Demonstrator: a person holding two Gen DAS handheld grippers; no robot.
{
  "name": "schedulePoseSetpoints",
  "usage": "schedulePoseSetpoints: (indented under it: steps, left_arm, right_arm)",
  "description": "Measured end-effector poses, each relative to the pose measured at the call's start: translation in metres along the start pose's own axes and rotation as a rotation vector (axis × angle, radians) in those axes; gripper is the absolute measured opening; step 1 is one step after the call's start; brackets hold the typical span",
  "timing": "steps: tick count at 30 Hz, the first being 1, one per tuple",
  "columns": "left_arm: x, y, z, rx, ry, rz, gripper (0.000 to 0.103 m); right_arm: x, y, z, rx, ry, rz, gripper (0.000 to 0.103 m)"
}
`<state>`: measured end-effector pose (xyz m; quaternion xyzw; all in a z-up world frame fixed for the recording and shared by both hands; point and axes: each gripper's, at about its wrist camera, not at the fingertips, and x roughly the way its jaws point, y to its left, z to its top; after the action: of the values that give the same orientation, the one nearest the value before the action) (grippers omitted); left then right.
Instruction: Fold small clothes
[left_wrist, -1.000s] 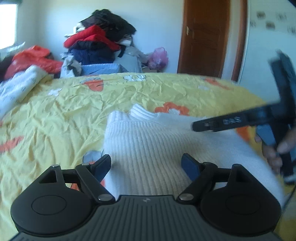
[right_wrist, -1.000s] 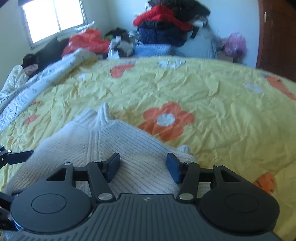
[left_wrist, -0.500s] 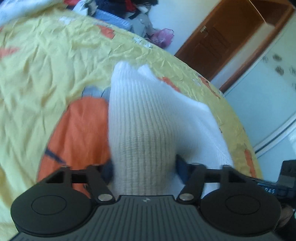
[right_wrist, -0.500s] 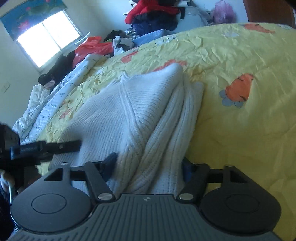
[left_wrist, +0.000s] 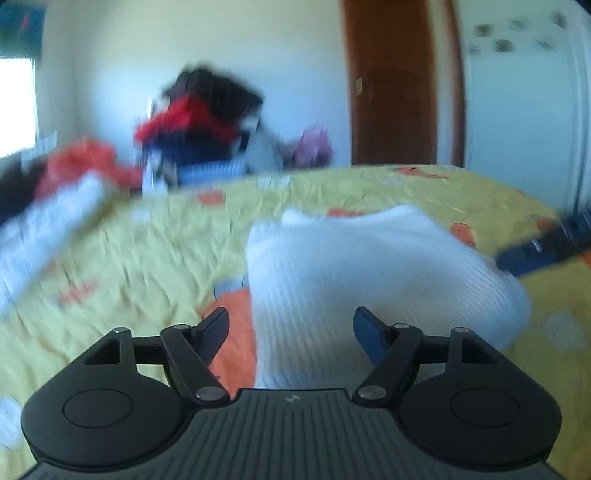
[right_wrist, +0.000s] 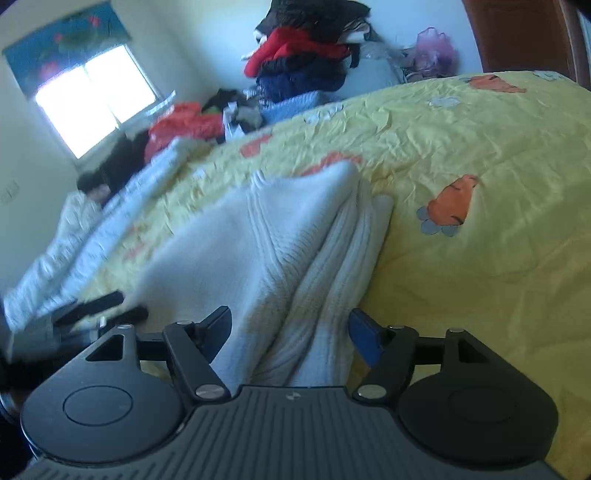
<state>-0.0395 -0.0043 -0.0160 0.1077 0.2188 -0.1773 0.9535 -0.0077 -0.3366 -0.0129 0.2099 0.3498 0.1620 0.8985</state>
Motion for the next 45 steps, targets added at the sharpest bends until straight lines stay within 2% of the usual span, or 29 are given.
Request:
schedulePoseSetpoints:
  steps: [2,3,5,6,9,11,13,15,16,17,19,20,22,24,25,26,28,29,31,33,34,36,37,39,41,44,45]
  left_arm:
    - [-0.006,-0.009,-0.004,0.048,0.000,-0.020,0.085]
    - [-0.002,-0.008,-0.004,0.035,0.014,-0.037,0.085]
    - [0.014,-0.001,0.001,-0.019,0.054,-0.039,0.085]
    - [0.026,0.008,0.006,-0.071,0.083,-0.053,0.086]
    - [0.071,0.047,0.016,-0.372,0.276,-0.195,0.087]
    - [0.095,0.066,0.013,-0.552,0.371,-0.314,0.087]
    - [0.111,0.073,0.014,-0.605,0.410,-0.357,0.087]
    - [0.121,0.078,0.017,-0.628,0.421,-0.376,0.080]
    - [0.124,0.079,0.018,-0.635,0.428,-0.375,0.071]
    - [0.122,0.079,0.020,-0.631,0.425,-0.366,0.060]
    - [0.110,0.076,0.025,-0.591,0.408,-0.352,0.051]
    - [0.098,0.073,0.026,-0.574,0.396,-0.340,0.050]
    - [0.079,0.068,0.031,-0.558,0.375,-0.328,0.050]
    - [0.071,0.069,0.023,-0.560,0.380,-0.348,0.051]
    - [0.074,0.069,0.016,-0.553,0.391,-0.350,0.055]
    - [0.077,0.068,0.008,-0.542,0.387,-0.345,0.064]
    - [0.074,0.071,-0.002,-0.586,0.347,-0.340,0.068]
    - [0.071,0.073,-0.001,-0.597,0.347,-0.333,0.069]
    - [0.051,0.071,0.007,-0.557,0.298,-0.281,0.067]
    - [0.020,0.062,0.014,-0.427,0.187,-0.170,0.070]
    - [0.004,0.053,0.017,-0.338,0.136,-0.112,0.075]
    - [-0.023,0.033,0.016,-0.209,0.050,-0.030,0.081]
    - [-0.033,0.022,0.011,-0.181,0.021,-0.012,0.083]
    - [-0.045,0.006,0.002,-0.157,0.004,-0.018,0.083]
    - [-0.051,-0.008,-0.010,-0.156,0.003,-0.041,0.083]
    - [-0.046,-0.020,-0.021,-0.164,0.040,-0.059,0.083]
    - [-0.043,-0.024,-0.023,-0.161,0.050,-0.046,0.083]
  right_arm:
    - [-0.001,0.001,0.000,0.006,0.019,0.010,0.084]
    - [0.001,0.002,0.000,0.005,0.032,0.016,0.088]
    - [0.010,-0.002,0.002,0.017,0.050,0.022,0.088]
    - [0.014,-0.007,0.007,0.044,0.053,0.026,0.088]
    - [0.035,-0.029,0.023,0.193,0.100,0.049,0.089]
    - [0.052,-0.034,0.029,0.234,0.166,0.090,0.089]
    - [0.069,-0.031,0.032,0.212,0.227,0.083,0.086]
    - [0.083,-0.026,0.035,0.163,0.248,0.069,0.083]
    - [0.088,-0.025,0.037,0.161,0.248,0.078,0.078]
    - [0.093,-0.024,0.037,0.154,0.244,0.089,0.077]
    - [0.093,-0.016,0.039,0.089,0.243,0.087,0.069]
    - [0.091,-0.012,0.039,0.073,0.243,0.082,0.065]
    - [0.076,-0.005,0.040,0.056,0.227,0.103,0.058]
    - [0.058,0.005,0.037,0.015,0.205,0.139,0.058]
    - [0.055,0.005,0.034,0.010,0.207,0.146,0.058]
    - [0.056,0.003,0.029,0.008,0.219,0.143,0.058]
    - [0.068,-0.008,0.018,0.026,0.235,0.119,0.066]
    - [0.068,-0.016,0.016,0.080,0.219,0.138,0.066]
    - [0.060,-0.022,0.018,0.156,0.193,0.143,0.068]
    - [0.038,-0.016,0.019,0.153,0.132,0.105,0.068]
    - [0.026,-0.012,0.016,0.137,0.099,0.083,0.066]
    - [-0.002,0.007,0.008,0.029,0.014,0.019,0.066]
    - [-0.015,0.019,0.001,-0.034,-0.016,-0.015,0.070]
    - [-0.035,0.038,-0.016,-0.134,-0.032,-0.069,0.077]
    - [-0.046,0.051,-0.031,-0.191,-0.019,-0.103,0.079]
    - [-0.060,0.057,-0.049,-0.212,-0.011,-0.153,0.086]
    - [-0.062,0.057,-0.053,-0.194,-0.006,-0.161,0.091]
